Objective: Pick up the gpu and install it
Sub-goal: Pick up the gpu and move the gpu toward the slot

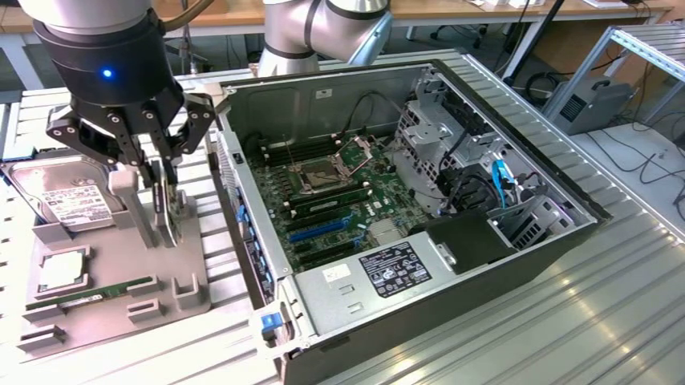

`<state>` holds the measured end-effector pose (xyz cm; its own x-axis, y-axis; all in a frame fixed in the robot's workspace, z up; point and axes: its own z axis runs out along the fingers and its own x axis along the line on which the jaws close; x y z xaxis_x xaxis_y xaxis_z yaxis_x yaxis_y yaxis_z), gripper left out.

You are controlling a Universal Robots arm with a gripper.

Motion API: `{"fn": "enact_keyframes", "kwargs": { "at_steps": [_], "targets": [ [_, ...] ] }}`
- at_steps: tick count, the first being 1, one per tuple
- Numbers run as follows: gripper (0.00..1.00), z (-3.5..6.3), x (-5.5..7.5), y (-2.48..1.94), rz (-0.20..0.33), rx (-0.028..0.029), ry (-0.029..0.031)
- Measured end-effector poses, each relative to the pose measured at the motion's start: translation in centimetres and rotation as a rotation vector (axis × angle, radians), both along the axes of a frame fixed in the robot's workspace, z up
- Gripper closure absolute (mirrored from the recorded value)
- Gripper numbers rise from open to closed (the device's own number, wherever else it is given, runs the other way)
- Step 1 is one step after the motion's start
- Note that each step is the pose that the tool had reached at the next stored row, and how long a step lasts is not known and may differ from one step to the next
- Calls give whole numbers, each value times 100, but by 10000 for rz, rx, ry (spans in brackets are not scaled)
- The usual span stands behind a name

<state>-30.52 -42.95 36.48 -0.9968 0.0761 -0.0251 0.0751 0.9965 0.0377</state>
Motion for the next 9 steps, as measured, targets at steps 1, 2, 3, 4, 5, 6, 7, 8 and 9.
{"fn": "enact_keyframes", "kwargs": {
  "at_steps": [1, 2, 3, 4, 5, 6, 7, 8, 9],
  "targets": [
    [73, 4, 0, 0, 0, 0, 0],
    [73, 7, 0, 0, 0, 0, -1],
    [73, 10, 0, 0, 0, -1, -1],
    [73, 14, 0, 0, 0, 0, 0],
    [73, 17, 0, 0, 0, 0, 0],
    [73, 23, 0, 0, 0, -1, 0],
    [73, 29, 0, 0, 0, -1, 0],
    [73, 32, 0, 0, 0, 0, -1],
    [73, 35, 0, 0, 0, -1, -1]
  ]
}}
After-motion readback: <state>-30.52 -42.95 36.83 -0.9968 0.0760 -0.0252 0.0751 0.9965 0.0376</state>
